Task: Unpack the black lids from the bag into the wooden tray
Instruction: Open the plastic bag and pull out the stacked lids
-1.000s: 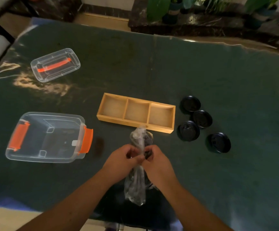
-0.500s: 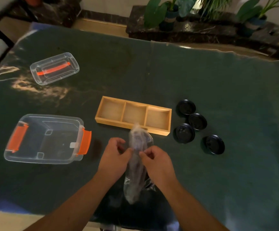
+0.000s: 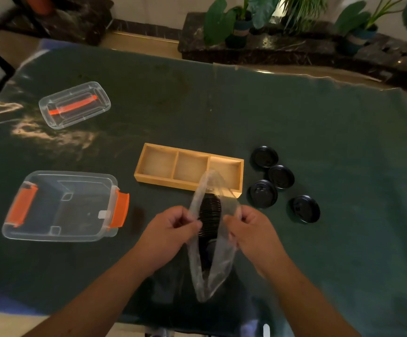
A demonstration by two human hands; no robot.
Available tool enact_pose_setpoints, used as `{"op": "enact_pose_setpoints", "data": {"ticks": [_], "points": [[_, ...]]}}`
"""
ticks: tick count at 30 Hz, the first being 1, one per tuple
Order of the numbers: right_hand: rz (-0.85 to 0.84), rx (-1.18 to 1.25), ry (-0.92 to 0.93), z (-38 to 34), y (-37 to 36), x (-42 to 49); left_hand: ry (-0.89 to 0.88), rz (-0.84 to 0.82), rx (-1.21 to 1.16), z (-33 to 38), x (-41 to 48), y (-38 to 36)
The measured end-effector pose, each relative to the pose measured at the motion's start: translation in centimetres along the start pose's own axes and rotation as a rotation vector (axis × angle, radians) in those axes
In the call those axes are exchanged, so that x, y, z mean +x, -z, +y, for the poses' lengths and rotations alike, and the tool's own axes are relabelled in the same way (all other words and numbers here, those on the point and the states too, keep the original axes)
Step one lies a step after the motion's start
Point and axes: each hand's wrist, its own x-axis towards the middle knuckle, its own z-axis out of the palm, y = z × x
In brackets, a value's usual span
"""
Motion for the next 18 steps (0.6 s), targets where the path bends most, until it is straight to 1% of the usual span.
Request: {"op": "enact_pose_setpoints", "data": {"ticks": [3,4,5,6,7,8,9,10,11,12,13,14,15,18], "points": [[0.199,-0.240,-0.025,0.1,2.5,-1.0,0.003,0.109,-0.082,0.0,0.0,0.2],[0.271,-0.332,0.005,-0.1,3.0,-1.8,-0.005,0.120,-0.108,-0.1,0.1,0.3],[0.350,-0.423,0.100,-0.3,3.2,-2.7,-0.011,0.123,-0.112,0.0,0.2,0.3],[0.415,-0.516,0.271,-1.0,3.1,-3.6,-0.019,0.114,-0.102,0.0,0.2,0.2],[0.424,-0.616,0.475,-1.9,2.6,-4.4,-0.025,0.098,-0.093,0.3,0.2,0.1],[0.346,-0.714,0.634,-2.8,1.9,-4.7,-0.029,0.083,-0.102,0.7,0.2,-0.1],[0.190,-0.815,0.694,-3.7,1.1,-4.5,-0.030,0.076,-0.115,1.1,0.2,-0.4],[-0.006,-0.924,0.652,-4.7,0.1,-3.8,-0.034,0.077,-0.116,1.5,0.2,-0.6],[-0.185,-1.043,0.543,-5.5,-0.9,-2.8,-0.041,0.084,-0.098,1.9,0.2,-0.8],[-0.315,-1.166,0.393,-5.9,-1.9,-1.5,-0.052,0.091,-0.076,2.3,0.3,-1.0],[-0.398,-1.258,0.267,-6.0,-2.7,-0.1,-0.061,0.098,-0.063,2.6,0.3,-1.3],[-0.436,-1.333,0.218,-5.5,-3.5,1.2,-0.062,0.102,-0.054,2.9,0.3,-1.5],[-0.450,-1.392,0.236,-4.8,-4.0,2.3,-0.055,0.105,-0.035,3.2,0.3,-1.6],[-0.421,-1.555,0.359,-2.0,-5.2,4.9,-0.035,0.114,0.036,3.8,0.2,-1.9]]}}
